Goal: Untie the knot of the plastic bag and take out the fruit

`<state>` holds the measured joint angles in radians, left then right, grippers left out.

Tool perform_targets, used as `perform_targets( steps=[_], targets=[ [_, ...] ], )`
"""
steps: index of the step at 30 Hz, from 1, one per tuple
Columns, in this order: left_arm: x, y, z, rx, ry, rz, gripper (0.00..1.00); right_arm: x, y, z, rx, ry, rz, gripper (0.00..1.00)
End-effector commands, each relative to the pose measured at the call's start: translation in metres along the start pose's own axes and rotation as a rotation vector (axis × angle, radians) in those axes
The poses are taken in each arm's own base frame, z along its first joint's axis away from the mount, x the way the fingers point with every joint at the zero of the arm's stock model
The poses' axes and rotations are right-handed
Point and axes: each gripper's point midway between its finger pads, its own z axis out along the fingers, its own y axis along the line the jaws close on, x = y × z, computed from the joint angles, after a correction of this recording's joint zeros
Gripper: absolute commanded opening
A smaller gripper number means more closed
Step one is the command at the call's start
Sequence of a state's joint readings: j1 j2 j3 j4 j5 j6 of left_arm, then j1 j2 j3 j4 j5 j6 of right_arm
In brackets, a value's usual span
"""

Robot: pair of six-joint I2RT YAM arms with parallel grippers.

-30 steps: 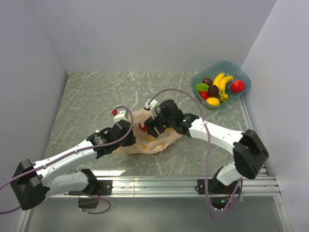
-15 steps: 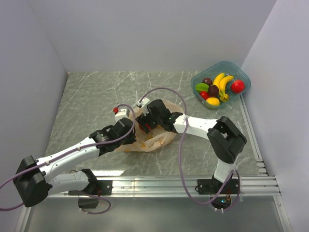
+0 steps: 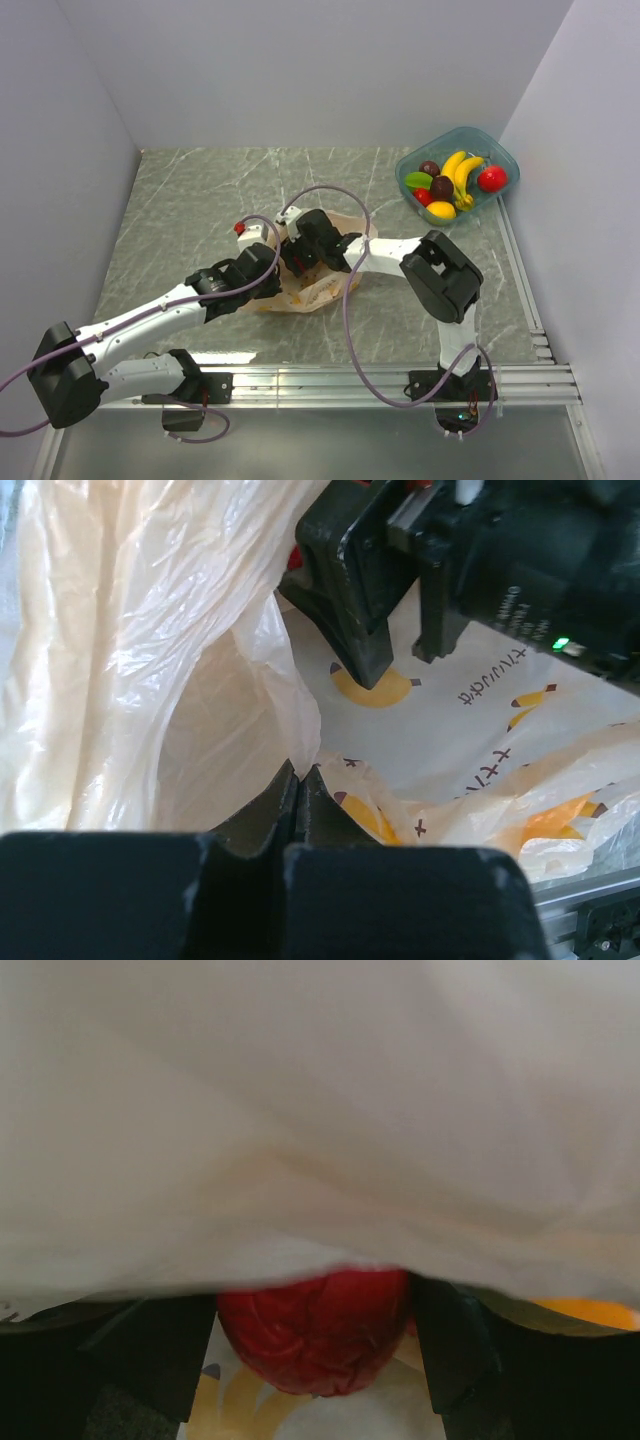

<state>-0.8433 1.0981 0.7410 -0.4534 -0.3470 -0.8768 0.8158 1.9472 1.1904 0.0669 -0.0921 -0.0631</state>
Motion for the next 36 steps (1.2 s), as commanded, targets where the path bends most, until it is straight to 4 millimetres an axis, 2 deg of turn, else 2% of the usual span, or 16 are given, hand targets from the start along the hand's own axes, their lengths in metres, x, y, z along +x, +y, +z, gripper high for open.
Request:
perform_targets(
  steps=[1, 5, 8, 9, 11, 12, 14, 15, 20, 24, 26, 29, 30, 32, 34, 36],
  targets=[
    [-0.013, -0.010, -0.002, 0.025, -0.031, -0.005, 0.01, -0.013, 0.003, 0.001, 0.000, -0.036, 0.012, 0.78],
    [-0.011, -0.008, -0.001, 0.024, -0.028, -0.009, 0.01, -0.007, 0.006, -0.007, -0.016, -0.033, 0.014, 0.66],
    [-0.008, -0.006, 0.000, 0.021, -0.023, -0.013, 0.01, -0.015, 0.014, -0.024, -0.050, -0.075, 0.016, 0.45],
    [-0.007, -0.006, 0.000, 0.021, -0.021, -0.014, 0.00, -0.026, 0.016, -0.036, -0.057, -0.108, 0.018, 0.34],
    [-0.006, -0.005, 0.001, 0.018, -0.020, -0.015, 0.01, -0.028, 0.022, -0.049, -0.084, -0.116, 0.016, 0.28],
    [-0.006, -0.004, 0.001, 0.017, -0.021, -0.015, 0.01, -0.041, 0.025, -0.062, -0.095, -0.150, 0.012, 0.24],
    [-0.005, -0.002, 0.001, 0.007, -0.019, -0.013, 0.01, -0.045, 0.033, -0.077, -0.131, -0.161, 0.007, 0.19],
    [-0.005, -0.002, 0.000, 0.008, -0.020, -0.012, 0.01, -0.057, 0.036, -0.092, -0.144, -0.200, 0.003, 0.15],
    [-0.006, 0.001, -0.003, 0.007, -0.027, -0.015, 0.01, -0.084, 0.049, -0.140, -0.209, -0.293, -0.019, 0.12],
    [-0.006, 0.003, -0.005, 0.007, -0.034, -0.018, 0.01, -0.120, 0.043, -0.188, -0.165, -0.427, -0.039, 0.11],
    [-0.005, 0.004, -0.005, 0.010, -0.031, -0.021, 0.01, -0.133, 0.025, -0.209, -0.083, -0.475, -0.028, 0.10],
    [-0.002, 0.003, -0.005, 0.019, -0.023, -0.022, 0.00, -0.147, -0.028, -0.230, 0.128, -0.533, 0.041, 0.10],
    [-0.002, 0.003, -0.005, 0.022, -0.023, -0.025, 0.01, -0.146, -0.066, -0.239, 0.249, -0.546, 0.105, 0.10],
    [-0.002, 0.002, -0.007, 0.029, -0.024, -0.029, 0.01, -0.148, -0.108, -0.253, 0.401, -0.595, 0.168, 0.10],
    [-0.003, 0.003, -0.008, 0.037, -0.032, -0.030, 0.01, -0.134, -0.162, -0.270, 0.589, -0.624, 0.290, 0.10],
    [-0.004, 0.003, -0.011, 0.045, -0.042, -0.028, 0.01, -0.126, -0.197, -0.278, 0.696, -0.650, 0.391, 0.10]
  ],
)
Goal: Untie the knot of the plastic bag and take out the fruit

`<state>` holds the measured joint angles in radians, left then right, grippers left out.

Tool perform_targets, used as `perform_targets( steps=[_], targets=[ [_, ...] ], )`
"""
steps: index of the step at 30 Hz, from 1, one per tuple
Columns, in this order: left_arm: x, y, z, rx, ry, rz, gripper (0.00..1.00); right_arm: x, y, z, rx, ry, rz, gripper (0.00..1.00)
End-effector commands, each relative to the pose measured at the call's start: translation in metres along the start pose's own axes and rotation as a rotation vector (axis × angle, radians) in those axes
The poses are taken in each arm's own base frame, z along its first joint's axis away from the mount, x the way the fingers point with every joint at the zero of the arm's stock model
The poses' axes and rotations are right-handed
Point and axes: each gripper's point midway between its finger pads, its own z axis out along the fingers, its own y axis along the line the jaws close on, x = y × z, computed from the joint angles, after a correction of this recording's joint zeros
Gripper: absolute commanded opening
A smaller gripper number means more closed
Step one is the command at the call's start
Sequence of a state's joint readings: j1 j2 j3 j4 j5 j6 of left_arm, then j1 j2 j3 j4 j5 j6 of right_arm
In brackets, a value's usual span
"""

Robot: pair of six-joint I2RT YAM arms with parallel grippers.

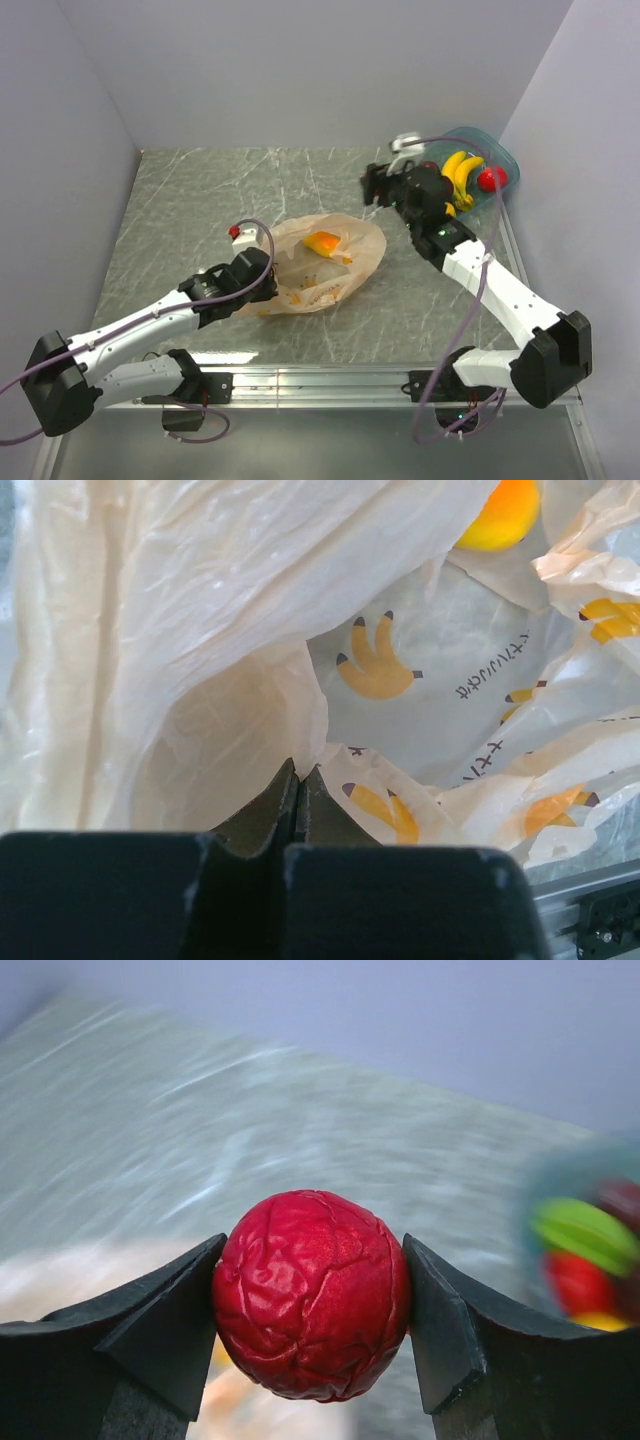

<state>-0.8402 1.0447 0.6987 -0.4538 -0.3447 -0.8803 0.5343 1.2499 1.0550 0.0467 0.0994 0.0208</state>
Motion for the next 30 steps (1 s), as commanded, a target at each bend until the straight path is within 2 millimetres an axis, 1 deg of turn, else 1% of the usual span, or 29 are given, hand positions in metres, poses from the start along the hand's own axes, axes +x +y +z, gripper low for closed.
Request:
perform_targets(
  steps=[1, 2, 3, 4, 5, 6, 7, 8, 9, 10, 11, 12, 13, 14, 15, 16, 17, 18, 19, 20, 21, 22, 23, 25, 27, 28, 29, 30],
  targets=[
    [-0.011, -0.005, -0.008, 0.045, -0.046, -0.025, 0.00, -0.025, -0.104, 0.001, 0.387, -0.126, 0.159, 0.10],
    [-0.011, -0.004, -0.009, 0.045, -0.051, -0.021, 0.00, -0.016, -0.123, 0.006, 0.441, -0.116, 0.225, 0.11],
    [-0.011, -0.004, -0.010, 0.047, -0.053, -0.019, 0.00, -0.014, -0.144, 0.006, 0.490, -0.120, 0.260, 0.11],
    [-0.013, -0.004, -0.011, 0.053, -0.059, -0.020, 0.00, -0.014, -0.176, 0.003, 0.565, -0.134, 0.299, 0.11],
    [-0.012, -0.004, -0.012, 0.056, -0.059, -0.019, 0.01, -0.002, -0.194, 0.009, 0.597, -0.112, 0.327, 0.12],
    [-0.012, -0.004, -0.013, 0.060, -0.058, -0.020, 0.01, 0.004, -0.209, 0.011, 0.627, -0.107, 0.364, 0.12],
    [-0.012, -0.004, -0.013, 0.065, -0.061, -0.021, 0.01, -0.003, -0.235, 0.009, 0.681, -0.126, 0.382, 0.13],
    [-0.011, -0.004, -0.013, 0.067, -0.059, -0.021, 0.01, 0.016, -0.251, 0.018, 0.724, -0.079, 0.394, 0.13],
    [-0.012, -0.005, -0.014, 0.078, -0.061, -0.025, 0.01, 0.021, -0.264, 0.020, 0.756, -0.069, 0.404, 0.13],
    [-0.011, -0.006, -0.014, 0.084, -0.062, -0.028, 0.01, 0.015, -0.279, 0.022, 0.782, -0.081, 0.415, 0.14],
    [-0.011, -0.007, -0.015, 0.091, -0.063, -0.031, 0.01, 0.036, -0.303, 0.023, 0.836, -0.037, 0.434, 0.16],
    [-0.012, -0.008, -0.015, 0.098, -0.066, -0.035, 0.01, 0.041, -0.316, 0.024, 0.869, -0.033, 0.460, 0.17],
    [-0.012, -0.009, -0.015, 0.103, -0.069, -0.034, 0.01, 0.036, -0.327, 0.027, 0.886, -0.046, 0.468, 0.20],
    [-0.012, -0.008, -0.015, 0.102, -0.068, -0.032, 0.01, 0.058, -0.345, 0.028, 0.931, -0.005, 0.496, 0.21],
    [-0.013, -0.009, -0.015, 0.102, -0.070, -0.032, 0.01, 0.062, -0.356, 0.027, 0.970, -0.003, 0.505, 0.22],
    [-0.013, -0.010, -0.015, 0.103, -0.069, -0.028, 0.01, 0.059, -0.364, 0.029, 0.984, -0.007, 0.512, 0.25],
    [-0.015, -0.010, -0.015, 0.102, -0.072, -0.030, 0.01, 0.076, -0.372, 0.033, 1.010, 0.030, 0.521, 0.28],
    [-0.014, -0.010, -0.014, 0.098, -0.068, -0.024, 0.00, 0.080, -0.380, 0.032, 1.033, 0.036, 0.524, 0.32],
    [-0.013, -0.011, -0.014, 0.098, -0.066, -0.022, 0.01, 0.075, -0.388, 0.033, 1.055, 0.025, 0.521, 0.36],
    [-0.014, -0.011, -0.014, 0.098, -0.067, -0.025, 0.01, 0.087, -0.393, 0.036, 1.068, 0.053, 0.520, 0.45],
    [-0.014, -0.011, -0.014, 0.098, -0.066, -0.022, 0.01, 0.089, -0.398, 0.037, 1.074, 0.058, 0.523, 0.53],
    [-0.014, -0.012, -0.014, 0.102, -0.066, -0.026, 0.01, 0.084, -0.403, 0.039, 1.084, 0.049, 0.525, 0.61],
    [-0.014, -0.012, -0.013, 0.102, -0.067, -0.024, 0.00, 0.093, -0.405, 0.040, 1.096, 0.074, 0.533, 0.75],
    [-0.015, -0.013, -0.013, 0.107, -0.069, -0.027, 0.00, 0.092, -0.407, 0.041, 1.100, 0.080, 0.534, 0.87],
    [-0.014, -0.014, -0.012, 0.107, -0.065, -0.025, 0.01, 0.088, -0.405, 0.041, 1.088, 0.070, 0.531, 0.90],
    [-0.014, -0.014, -0.012, 0.106, -0.064, -0.025, 0.01, 0.093, -0.403, 0.038, 1.088, 0.078, 0.531, 0.91],
    [-0.014, -0.015, -0.012, 0.109, -0.060, -0.025, 0.01, 0.081, -0.401, 0.036, 1.079, 0.043, 0.532, 0.93],
    [-0.013, -0.015, -0.012, 0.110, -0.058, -0.023, 0.00, 0.080, -0.400, 0.034, 1.075, 0.037, 0.532, 0.94]
  ],
)
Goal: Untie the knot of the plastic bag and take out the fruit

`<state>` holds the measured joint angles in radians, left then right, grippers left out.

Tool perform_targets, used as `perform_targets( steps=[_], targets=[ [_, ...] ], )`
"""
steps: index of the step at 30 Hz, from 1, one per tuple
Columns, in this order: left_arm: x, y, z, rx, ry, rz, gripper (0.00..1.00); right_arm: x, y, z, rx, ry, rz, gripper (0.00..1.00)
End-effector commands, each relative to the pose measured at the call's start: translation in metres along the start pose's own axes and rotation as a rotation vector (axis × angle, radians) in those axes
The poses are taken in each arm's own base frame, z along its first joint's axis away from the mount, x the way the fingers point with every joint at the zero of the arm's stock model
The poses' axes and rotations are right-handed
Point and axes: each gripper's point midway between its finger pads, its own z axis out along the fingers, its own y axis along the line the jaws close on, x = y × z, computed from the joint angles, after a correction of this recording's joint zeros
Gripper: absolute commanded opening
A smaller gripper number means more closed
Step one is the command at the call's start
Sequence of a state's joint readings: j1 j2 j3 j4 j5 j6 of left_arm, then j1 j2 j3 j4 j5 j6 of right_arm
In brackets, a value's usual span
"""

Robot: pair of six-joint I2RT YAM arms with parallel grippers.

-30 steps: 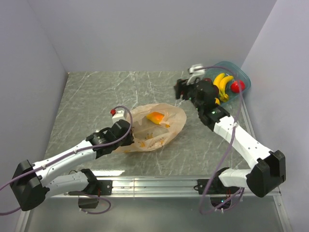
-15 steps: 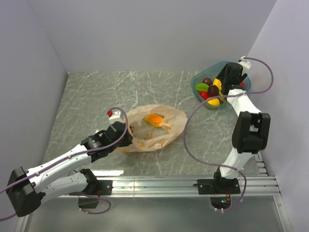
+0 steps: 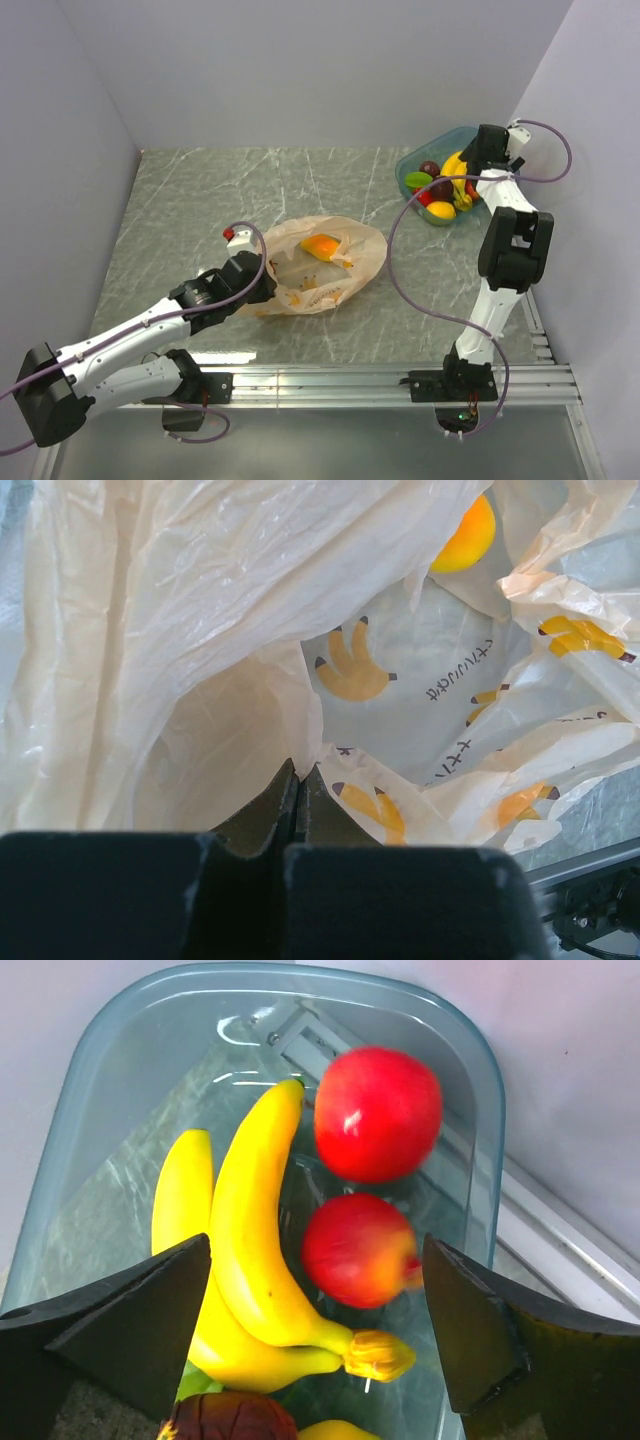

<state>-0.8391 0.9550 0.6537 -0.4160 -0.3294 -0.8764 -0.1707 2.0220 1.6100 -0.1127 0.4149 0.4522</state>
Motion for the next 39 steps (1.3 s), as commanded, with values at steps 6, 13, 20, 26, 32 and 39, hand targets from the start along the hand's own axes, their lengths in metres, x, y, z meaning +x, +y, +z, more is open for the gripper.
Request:
perform_targets(
  steps=[6, 13, 20, 26, 32, 39],
  targets=[
    [-0.005, -0.010, -0.001, 0.045, -0.015, -0.004, 0.01, -0.042, 0.027, -0.063, -0.135, -0.106, 0.010, 0.93],
    [-0.003, -0.013, 0.001, 0.040, 0.008, -0.002, 0.01, -0.001, 0.116, -0.186, -0.563, -0.099, -0.226, 0.86],
    [-0.011, -0.018, 0.003, 0.034, -0.006, -0.003, 0.00, 0.086, 0.168, -0.330, -1.065, -0.061, -0.643, 0.81],
    [-0.020, -0.021, 0.004, 0.008, -0.019, 0.009, 0.01, 0.169, 0.170, -0.416, -1.361, 0.059, -0.943, 0.81],
    [-0.034, -0.030, -0.001, 0.005, -0.038, 0.015, 0.01, 0.215, 0.167, -0.448, -1.489, 0.118, -1.060, 0.81],
    [-0.041, -0.035, 0.003, -0.007, -0.043, 0.037, 0.01, 0.261, 0.170, -0.429, -1.420, 0.185, -1.202, 0.81]
  ],
)
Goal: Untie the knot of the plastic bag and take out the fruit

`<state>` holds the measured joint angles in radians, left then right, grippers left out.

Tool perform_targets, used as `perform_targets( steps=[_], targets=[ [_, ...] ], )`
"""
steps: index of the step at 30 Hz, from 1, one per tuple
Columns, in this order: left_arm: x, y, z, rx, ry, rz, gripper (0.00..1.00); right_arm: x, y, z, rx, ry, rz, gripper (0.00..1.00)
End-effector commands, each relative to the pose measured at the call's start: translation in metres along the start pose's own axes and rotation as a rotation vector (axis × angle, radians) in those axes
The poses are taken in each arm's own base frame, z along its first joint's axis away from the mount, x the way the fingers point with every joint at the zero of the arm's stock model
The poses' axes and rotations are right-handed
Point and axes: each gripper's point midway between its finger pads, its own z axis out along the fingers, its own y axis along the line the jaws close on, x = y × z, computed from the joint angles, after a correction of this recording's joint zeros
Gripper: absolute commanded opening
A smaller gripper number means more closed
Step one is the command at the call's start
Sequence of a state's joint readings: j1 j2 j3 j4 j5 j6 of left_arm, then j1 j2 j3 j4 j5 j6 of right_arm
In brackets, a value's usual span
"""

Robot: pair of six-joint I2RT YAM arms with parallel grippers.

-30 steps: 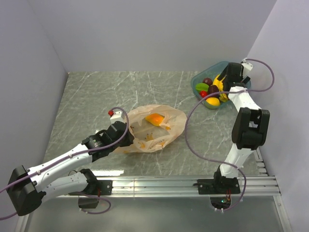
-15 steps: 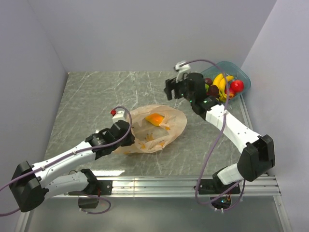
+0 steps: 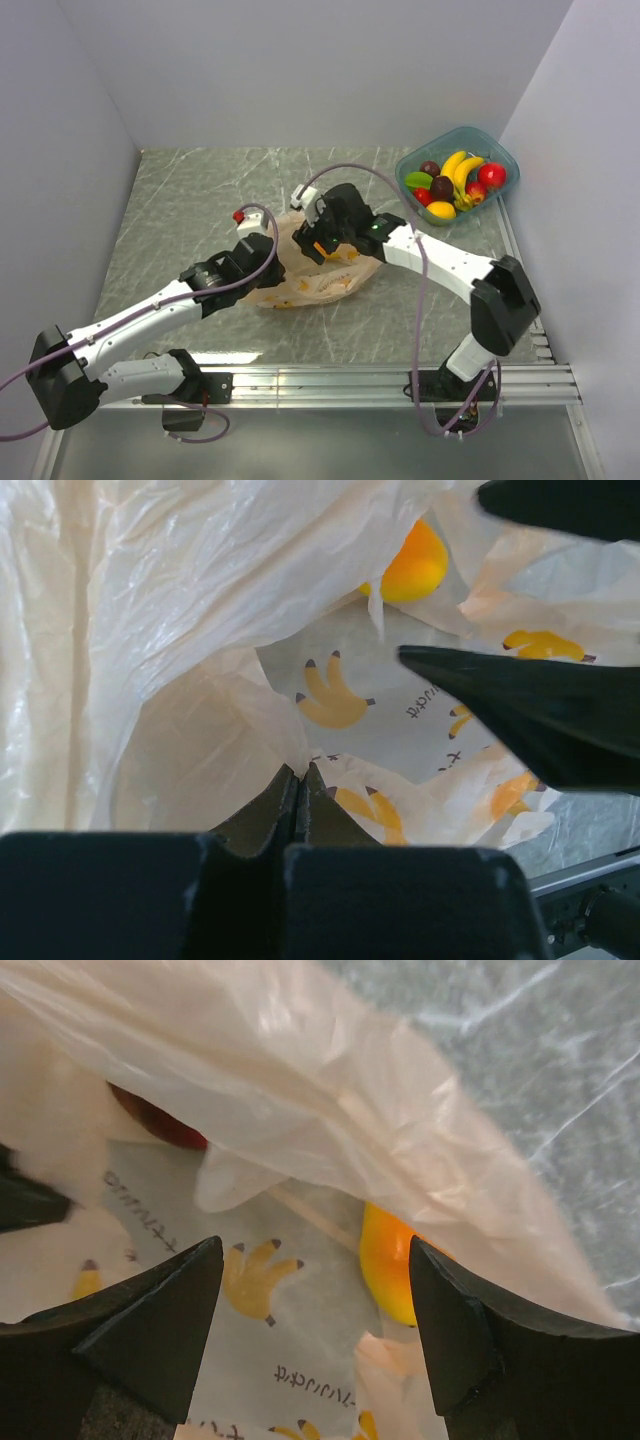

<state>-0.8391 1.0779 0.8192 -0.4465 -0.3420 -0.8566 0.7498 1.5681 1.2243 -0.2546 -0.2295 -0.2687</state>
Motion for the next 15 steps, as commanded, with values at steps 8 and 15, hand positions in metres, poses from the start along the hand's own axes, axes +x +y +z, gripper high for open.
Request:
perform_targets(
  steps=[8, 15],
  targets=[
    [-0.011, -0.008, 0.003, 0.003, -0.014, 0.032, 0.00, 0.047, -0.059, 0.044, 0.216, 0.228, -0.088, 0.82],
    [-0.004, -0.004, 0.006, -0.007, 0.008, 0.050, 0.01, 0.057, -0.087, 0.067, 0.253, 0.256, -0.093, 0.85]
  ],
)
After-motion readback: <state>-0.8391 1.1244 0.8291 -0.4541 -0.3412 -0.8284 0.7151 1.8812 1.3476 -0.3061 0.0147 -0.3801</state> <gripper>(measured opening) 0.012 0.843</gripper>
